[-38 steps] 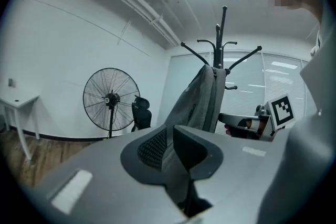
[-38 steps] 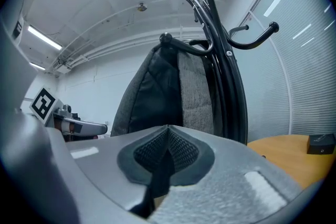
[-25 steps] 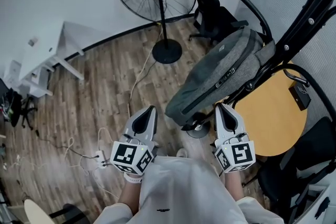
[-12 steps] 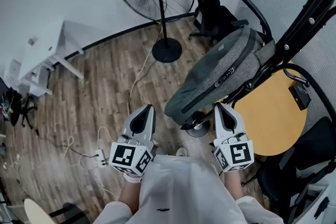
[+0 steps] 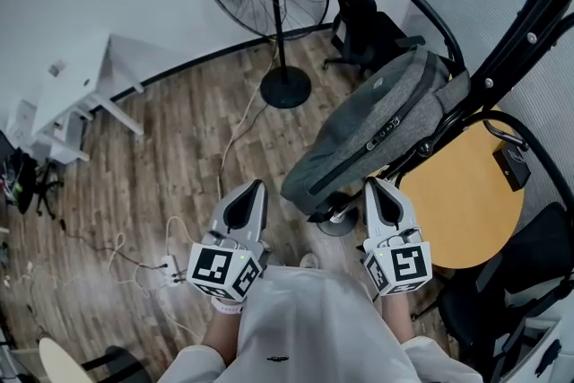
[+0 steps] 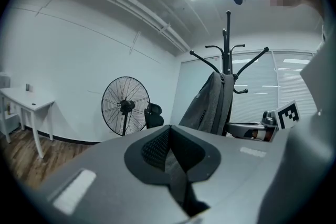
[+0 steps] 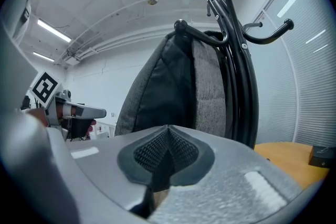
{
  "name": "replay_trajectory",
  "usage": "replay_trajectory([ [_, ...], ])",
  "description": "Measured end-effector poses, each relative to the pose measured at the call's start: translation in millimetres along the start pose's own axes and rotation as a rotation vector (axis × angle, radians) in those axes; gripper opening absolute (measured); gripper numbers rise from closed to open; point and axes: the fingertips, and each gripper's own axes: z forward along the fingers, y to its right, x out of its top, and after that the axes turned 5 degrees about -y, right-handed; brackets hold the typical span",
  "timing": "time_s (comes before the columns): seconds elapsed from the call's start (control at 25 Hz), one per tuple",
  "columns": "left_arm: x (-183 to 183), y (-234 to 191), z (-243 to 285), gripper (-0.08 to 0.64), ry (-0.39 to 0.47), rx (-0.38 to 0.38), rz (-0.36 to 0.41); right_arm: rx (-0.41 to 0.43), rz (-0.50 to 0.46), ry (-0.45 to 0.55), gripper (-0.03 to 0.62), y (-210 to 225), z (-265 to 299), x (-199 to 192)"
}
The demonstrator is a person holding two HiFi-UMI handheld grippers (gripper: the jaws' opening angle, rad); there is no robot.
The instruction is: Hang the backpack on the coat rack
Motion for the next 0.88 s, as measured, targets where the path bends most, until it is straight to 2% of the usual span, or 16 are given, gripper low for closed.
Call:
replay_trajectory([
  [0.88,0.5,5.3,-2.4,0.017,-0.004,-0.023,0.009,0.012,-0.013,-0.011,-0.002,-9.2,-0.3,3.9],
])
